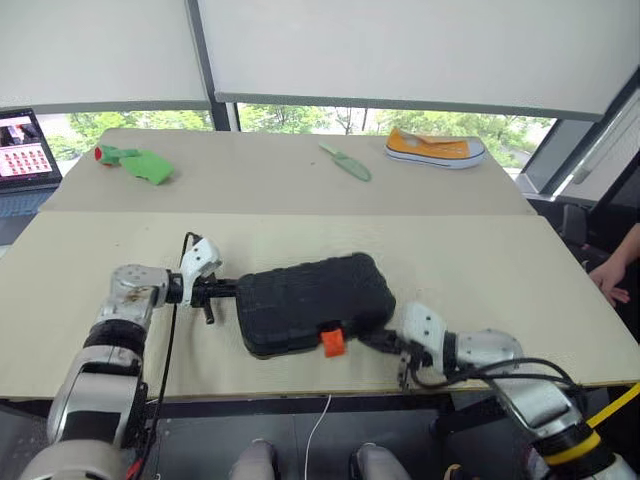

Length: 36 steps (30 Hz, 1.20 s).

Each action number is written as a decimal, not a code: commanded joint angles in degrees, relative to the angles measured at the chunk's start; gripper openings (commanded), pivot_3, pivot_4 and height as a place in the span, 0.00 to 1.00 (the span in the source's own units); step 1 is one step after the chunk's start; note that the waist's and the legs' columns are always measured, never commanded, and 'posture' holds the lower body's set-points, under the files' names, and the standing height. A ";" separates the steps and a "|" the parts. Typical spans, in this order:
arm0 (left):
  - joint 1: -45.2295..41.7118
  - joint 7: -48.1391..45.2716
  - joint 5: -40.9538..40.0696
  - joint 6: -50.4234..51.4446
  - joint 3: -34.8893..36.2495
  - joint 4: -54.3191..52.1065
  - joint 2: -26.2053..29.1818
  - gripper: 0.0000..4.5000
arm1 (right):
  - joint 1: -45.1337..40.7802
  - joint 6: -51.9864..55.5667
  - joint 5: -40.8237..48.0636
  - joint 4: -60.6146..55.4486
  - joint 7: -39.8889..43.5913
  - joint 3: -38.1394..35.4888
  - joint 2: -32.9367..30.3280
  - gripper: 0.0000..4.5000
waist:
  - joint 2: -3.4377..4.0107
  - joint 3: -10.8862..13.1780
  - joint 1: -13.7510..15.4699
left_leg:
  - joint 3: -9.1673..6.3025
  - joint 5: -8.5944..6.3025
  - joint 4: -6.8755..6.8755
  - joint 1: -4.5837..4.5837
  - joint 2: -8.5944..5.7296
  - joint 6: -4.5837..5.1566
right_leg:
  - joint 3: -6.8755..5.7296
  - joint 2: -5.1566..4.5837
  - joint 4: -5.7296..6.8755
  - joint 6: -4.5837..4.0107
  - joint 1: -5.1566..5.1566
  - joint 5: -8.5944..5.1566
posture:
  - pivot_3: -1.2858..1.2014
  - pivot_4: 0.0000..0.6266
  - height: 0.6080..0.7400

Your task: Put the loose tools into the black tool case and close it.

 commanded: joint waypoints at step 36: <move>5.65 14.78 -2.66 27.56 -15.78 -34.44 -8.99 0.00 | 3.36 -2.09 2.60 -0.09 2.11 -3.79 8.57 0.01 | 0.60 -0.63 0.44 | -0.03 -0.02 0.04 0.69 -0.12 0.05 | 0.36 0.10 -0.08 0.28 0.72 -0.09 | 0.52 0.24 1.00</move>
